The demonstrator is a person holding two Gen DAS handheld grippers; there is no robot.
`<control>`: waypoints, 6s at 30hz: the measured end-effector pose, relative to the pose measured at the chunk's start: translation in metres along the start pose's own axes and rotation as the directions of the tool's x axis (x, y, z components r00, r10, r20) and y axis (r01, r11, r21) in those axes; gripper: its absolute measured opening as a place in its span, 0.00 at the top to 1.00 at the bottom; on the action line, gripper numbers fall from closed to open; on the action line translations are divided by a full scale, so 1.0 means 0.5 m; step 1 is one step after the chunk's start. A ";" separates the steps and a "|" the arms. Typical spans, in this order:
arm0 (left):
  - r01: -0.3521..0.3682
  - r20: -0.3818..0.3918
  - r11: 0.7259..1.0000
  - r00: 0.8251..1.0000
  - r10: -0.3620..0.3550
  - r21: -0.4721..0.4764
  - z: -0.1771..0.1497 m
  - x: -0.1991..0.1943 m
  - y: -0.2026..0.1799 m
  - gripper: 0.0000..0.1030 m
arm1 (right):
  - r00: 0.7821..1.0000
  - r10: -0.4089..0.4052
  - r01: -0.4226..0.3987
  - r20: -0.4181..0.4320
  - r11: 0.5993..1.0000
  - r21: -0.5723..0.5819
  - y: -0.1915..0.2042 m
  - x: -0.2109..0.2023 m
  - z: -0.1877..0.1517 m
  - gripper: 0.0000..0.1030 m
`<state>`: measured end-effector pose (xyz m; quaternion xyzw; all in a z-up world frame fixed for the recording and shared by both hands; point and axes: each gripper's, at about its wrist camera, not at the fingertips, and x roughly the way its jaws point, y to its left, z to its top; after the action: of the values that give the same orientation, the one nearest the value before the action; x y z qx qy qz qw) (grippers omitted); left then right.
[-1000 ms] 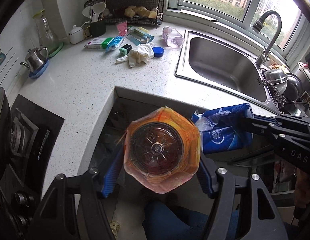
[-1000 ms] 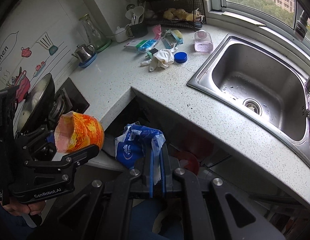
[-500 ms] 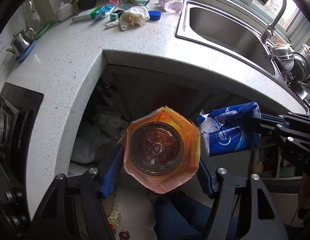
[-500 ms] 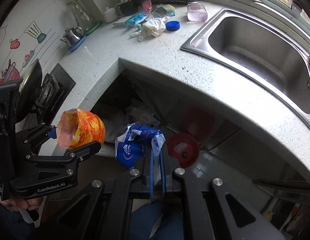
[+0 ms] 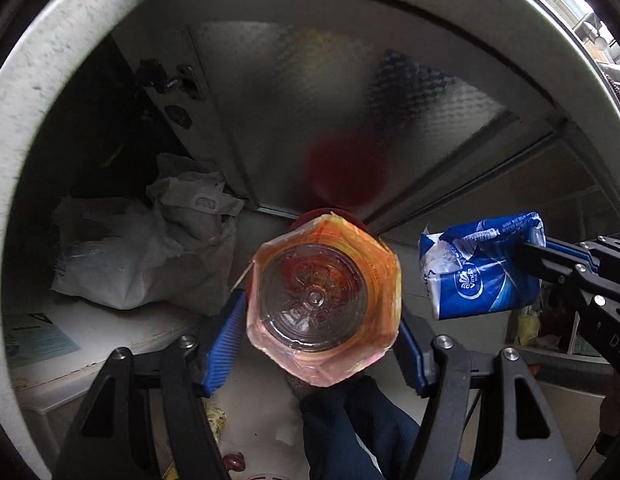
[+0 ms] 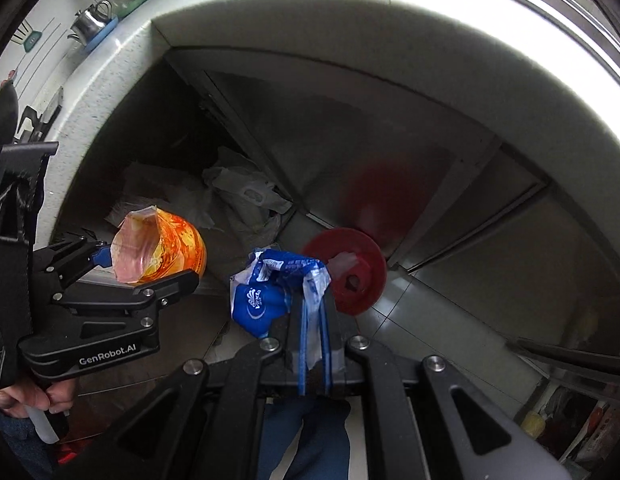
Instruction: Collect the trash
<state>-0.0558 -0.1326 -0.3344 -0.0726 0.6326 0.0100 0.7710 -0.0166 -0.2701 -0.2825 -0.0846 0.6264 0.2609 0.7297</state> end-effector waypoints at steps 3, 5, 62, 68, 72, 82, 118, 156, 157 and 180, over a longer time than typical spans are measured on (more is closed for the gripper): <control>0.009 -0.022 1.000 1.000 -0.009 0.010 -0.002 0.081 0.000 0.37 | 1.000 -0.010 0.010 -0.014 1.000 -0.001 -0.019 0.067 -0.011 0.95; 0.011 -0.036 1.000 0.999 -0.011 0.008 0.003 0.134 -0.003 0.36 | 0.999 -0.013 0.014 -0.034 1.000 0.009 -0.032 0.115 -0.018 0.95; 0.010 -0.064 1.000 0.998 -0.009 0.012 -0.031 0.365 0.075 0.00 | 0.992 -0.055 0.046 -0.111 0.995 -0.086 -0.046 0.407 -0.009 0.93; 0.013 -0.069 0.999 0.998 -0.016 -0.052 -0.038 0.366 0.098 0.00 | 0.996 -0.060 0.052 -0.072 0.993 -0.110 -0.040 0.401 -0.011 0.60; 0.002 -0.063 0.999 0.998 -0.005 -0.047 -0.042 0.357 0.092 0.00 | 0.995 -0.087 0.081 -0.046 0.989 -0.123 -0.036 0.390 -0.021 0.41; 0.012 -0.021 1.000 1.000 -0.012 -0.006 -0.040 0.258 0.055 0.00 | 0.992 -0.115 0.113 -0.043 0.992 -0.054 -0.027 0.290 -0.040 0.24; 0.006 0.273 1.000 0.962 -0.012 0.024 -0.041 -0.432 -0.033 0.00 | 0.958 -0.076 0.080 0.277 0.997 -0.003 0.087 -0.309 -0.042 0.01; 0.005 0.316 1.000 0.949 0.000 -0.014 0.443 -0.498 0.228 0.00 | 0.940 0.042 -0.008 0.337 0.995 -0.101 0.159 -0.327 0.424 0.03; 0.007 0.307 1.000 0.952 -0.003 -0.013 0.453 -0.489 0.236 0.00 | 0.945 0.042 -0.008 0.324 0.994 -0.105 0.163 -0.314 0.440 0.06; 0.017 0.144 0.999 0.989 -0.021 0.029 0.593 -0.315 0.337 0.00 | 0.997 -0.058 0.070 0.053 0.964 -0.256 0.166 -0.072 0.624 0.37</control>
<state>0.1834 0.0832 -0.1411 -0.0672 0.5745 -0.0008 0.8157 0.2117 -0.0688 -0.1685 -0.1930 0.5675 0.3183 0.7344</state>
